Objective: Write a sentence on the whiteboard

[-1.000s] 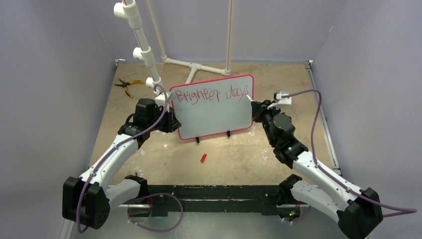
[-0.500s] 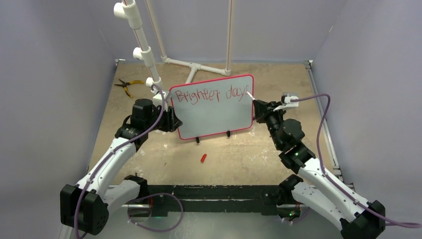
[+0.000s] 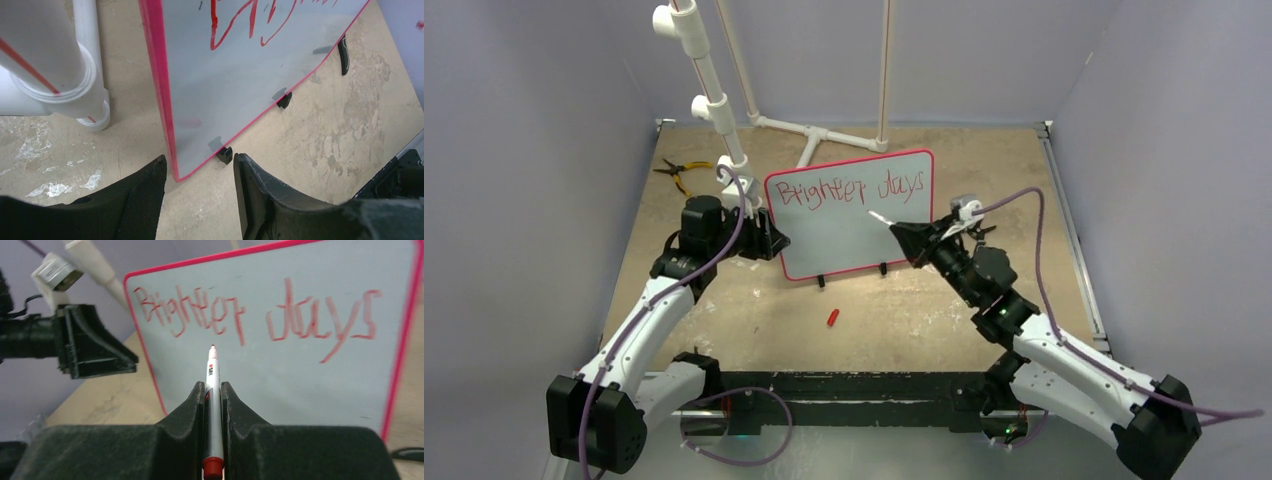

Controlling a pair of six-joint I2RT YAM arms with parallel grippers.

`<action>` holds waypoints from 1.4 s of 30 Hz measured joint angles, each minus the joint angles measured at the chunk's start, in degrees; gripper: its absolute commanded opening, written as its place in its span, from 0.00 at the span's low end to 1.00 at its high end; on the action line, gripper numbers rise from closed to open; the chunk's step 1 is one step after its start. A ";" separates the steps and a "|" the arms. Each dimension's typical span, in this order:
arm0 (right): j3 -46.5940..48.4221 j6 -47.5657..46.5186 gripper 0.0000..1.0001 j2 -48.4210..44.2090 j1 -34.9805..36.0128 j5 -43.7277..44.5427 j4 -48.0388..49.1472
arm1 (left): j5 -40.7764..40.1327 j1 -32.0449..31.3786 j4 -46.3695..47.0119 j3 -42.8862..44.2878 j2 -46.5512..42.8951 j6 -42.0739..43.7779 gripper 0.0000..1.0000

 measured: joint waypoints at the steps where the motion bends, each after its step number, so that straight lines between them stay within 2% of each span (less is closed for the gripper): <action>1: 0.00 0.13 0.00 1.11 2.12 0.42 0.87 | 0.15 0.31 0.02 0.00 0.00 -0.24 0.51; 6: 0.15 0.33 0.00 7.72 12.02 3.34 5.11 | 0.70 0.92 0.00 0.00 0.02 -0.79 0.48; 12: 2.78 0.42 0.00 18.51 16.94 5.51 10.25 | 0.98 0.92 -0.09 0.00 0.07 -0.76 0.37; 13: 5.25 0.37 0.00 23.21 18.27 6.25 13.07 | 0.61 0.92 -0.31 0.00 0.17 -0.72 0.34; 28: 14.93 -1.62 0.00 37.94 19.80 7.74 17.09 | -1.40 0.92 -0.92 0.00 1.75 -0.55 0.30; 42: 16.35 -1.88 0.00 41.75 20.06 11.06 16.68 | -1.33 0.92 -0.98 0.00 2.16 -0.11 0.27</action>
